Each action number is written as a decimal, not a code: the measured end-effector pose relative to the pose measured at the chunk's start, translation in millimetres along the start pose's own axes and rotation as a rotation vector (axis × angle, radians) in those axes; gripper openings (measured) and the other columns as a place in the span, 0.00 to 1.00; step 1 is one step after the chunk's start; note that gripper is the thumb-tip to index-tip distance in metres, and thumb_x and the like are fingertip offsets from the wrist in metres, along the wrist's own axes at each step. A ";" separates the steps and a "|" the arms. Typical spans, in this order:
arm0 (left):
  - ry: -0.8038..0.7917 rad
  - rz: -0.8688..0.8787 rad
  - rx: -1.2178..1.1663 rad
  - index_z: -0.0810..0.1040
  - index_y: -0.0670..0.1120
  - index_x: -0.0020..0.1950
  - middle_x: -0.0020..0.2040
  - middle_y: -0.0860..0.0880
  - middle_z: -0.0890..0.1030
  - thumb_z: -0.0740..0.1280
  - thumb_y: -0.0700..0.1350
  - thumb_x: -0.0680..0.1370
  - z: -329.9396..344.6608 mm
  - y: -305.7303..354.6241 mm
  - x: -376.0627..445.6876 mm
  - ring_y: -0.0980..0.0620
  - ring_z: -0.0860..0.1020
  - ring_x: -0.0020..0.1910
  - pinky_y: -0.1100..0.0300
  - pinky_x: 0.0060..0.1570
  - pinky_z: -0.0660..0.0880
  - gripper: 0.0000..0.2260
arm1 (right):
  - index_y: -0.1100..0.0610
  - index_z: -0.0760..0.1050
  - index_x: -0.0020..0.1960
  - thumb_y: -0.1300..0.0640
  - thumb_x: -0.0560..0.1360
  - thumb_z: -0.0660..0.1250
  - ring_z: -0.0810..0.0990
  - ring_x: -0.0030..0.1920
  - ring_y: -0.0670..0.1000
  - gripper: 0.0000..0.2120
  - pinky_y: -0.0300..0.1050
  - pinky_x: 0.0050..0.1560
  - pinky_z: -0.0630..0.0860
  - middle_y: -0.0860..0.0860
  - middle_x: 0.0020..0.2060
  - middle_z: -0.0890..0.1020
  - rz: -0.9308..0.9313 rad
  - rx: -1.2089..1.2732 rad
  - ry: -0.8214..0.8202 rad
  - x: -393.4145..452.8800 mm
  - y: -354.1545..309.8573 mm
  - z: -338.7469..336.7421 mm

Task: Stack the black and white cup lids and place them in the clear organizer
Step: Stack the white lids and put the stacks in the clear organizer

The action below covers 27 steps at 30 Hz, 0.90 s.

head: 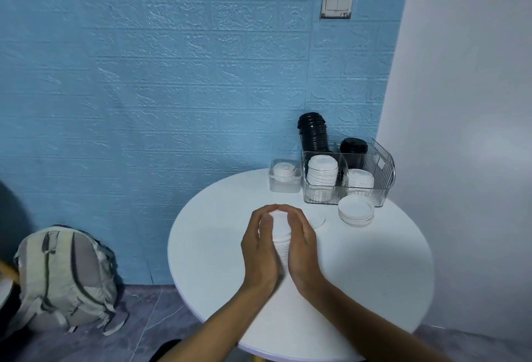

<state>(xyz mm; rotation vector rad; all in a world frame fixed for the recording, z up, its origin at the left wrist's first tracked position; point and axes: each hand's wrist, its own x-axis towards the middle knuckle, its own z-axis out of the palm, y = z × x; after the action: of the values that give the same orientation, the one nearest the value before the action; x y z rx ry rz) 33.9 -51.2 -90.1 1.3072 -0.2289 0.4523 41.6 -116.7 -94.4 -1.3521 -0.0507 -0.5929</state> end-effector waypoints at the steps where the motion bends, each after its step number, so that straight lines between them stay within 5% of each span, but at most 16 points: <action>1: 0.000 0.007 0.007 0.82 0.48 0.54 0.52 0.54 0.85 0.60 0.46 0.81 -0.3 -0.4 0.1 0.54 0.82 0.55 0.65 0.56 0.75 0.11 | 0.56 0.81 0.53 0.63 0.85 0.56 0.83 0.56 0.49 0.15 0.44 0.62 0.75 0.49 0.50 0.86 -0.008 -0.005 -0.001 -0.7 0.8 -0.4; 17: 0.007 -0.057 0.046 0.82 0.48 0.54 0.51 0.52 0.85 0.60 0.41 0.85 -1.4 -4.1 1.0 0.51 0.82 0.55 0.54 0.59 0.76 0.10 | 0.58 0.78 0.52 0.67 0.85 0.54 0.82 0.50 0.42 0.15 0.33 0.55 0.74 0.42 0.46 0.85 -0.017 0.033 -0.149 1.2 0.3 -7.7; 27: -0.015 -0.101 -0.005 0.82 0.57 0.52 0.54 0.58 0.84 0.61 0.53 0.79 -0.8 -1.8 1.7 0.56 0.80 0.56 0.59 0.56 0.72 0.10 | 0.53 0.78 0.66 0.54 0.81 0.67 0.75 0.67 0.50 0.14 0.36 0.65 0.65 0.51 0.66 0.78 0.081 -0.732 -0.277 91.0 5.7 -81.6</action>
<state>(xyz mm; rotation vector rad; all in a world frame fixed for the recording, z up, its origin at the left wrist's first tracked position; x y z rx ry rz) 36.1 -50.4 -91.1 1.3112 -0.1756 0.3560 97.3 -225.3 -85.7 -2.1323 -0.0011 -0.3567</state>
